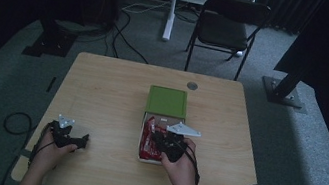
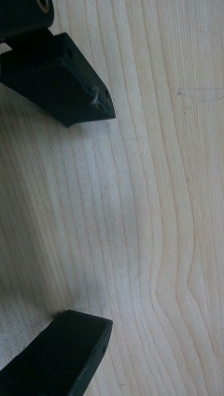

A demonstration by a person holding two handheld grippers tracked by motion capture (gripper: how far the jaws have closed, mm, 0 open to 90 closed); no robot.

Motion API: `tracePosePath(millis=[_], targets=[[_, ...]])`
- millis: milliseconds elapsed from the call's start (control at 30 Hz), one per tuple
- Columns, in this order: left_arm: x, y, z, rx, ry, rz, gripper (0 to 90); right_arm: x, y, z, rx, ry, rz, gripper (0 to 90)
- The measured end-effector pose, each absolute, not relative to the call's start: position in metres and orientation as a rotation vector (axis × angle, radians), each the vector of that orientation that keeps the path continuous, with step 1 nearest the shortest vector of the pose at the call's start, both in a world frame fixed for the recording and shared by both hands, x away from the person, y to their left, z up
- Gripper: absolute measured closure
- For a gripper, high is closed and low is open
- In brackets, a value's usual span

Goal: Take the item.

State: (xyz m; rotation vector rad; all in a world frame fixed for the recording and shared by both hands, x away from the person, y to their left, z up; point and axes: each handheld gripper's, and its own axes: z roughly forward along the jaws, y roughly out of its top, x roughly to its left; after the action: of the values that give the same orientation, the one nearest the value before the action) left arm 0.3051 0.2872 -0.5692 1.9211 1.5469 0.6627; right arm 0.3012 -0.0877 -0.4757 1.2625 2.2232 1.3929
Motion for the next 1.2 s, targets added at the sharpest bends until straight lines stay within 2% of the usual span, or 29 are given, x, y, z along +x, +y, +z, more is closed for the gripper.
tracePosePath(millis=[433,1200], targets=[[0.305,0.287,-0.569,1.922,1.547,0.663,3.6,0.293,-0.097,-0.446,1.211,2.177,1.494,81.5],[0.305,0.287,-0.569,1.921,1.547,0.663,3.6,0.314,-0.126,-0.412,1.258,2.022,1.589,81.8]])
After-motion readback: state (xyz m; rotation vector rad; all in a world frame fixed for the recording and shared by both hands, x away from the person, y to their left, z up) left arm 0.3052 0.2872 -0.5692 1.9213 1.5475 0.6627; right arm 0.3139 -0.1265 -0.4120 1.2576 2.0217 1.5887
